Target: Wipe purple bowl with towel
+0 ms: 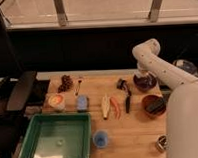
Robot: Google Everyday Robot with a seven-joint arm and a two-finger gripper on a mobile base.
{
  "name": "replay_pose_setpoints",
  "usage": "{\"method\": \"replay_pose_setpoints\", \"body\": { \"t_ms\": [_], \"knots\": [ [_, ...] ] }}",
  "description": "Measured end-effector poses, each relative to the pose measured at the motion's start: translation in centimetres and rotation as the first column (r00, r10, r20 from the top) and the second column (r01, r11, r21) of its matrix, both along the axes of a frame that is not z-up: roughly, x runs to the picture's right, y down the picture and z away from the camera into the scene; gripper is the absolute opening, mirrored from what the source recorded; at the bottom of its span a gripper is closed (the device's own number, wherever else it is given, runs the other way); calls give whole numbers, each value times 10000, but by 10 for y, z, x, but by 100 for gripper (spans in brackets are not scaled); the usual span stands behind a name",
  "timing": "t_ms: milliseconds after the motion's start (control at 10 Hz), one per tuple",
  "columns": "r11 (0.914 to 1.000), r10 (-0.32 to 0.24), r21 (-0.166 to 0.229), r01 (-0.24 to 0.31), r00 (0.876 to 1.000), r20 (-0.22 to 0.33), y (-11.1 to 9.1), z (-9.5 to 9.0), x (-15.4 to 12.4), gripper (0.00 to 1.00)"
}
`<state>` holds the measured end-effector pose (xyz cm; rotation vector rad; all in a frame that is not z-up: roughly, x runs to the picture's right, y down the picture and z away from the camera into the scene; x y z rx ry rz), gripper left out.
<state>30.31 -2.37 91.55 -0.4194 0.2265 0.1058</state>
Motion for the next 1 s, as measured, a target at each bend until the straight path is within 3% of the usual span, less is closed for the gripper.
{"method": "replay_pose_setpoints", "body": {
  "t_ms": [200,500,800,1000],
  "knots": [
    [9999,-77,-133,87,9976,687,7,4,-30,0],
    [9989,350,-360,-313,9938,1051,29,-17,-27,0],
    [9982,190,-568,-168,9991,381,35,-26,-6,0],
    [9985,83,-542,-86,9999,-67,25,-21,15,0]
  ]
}}
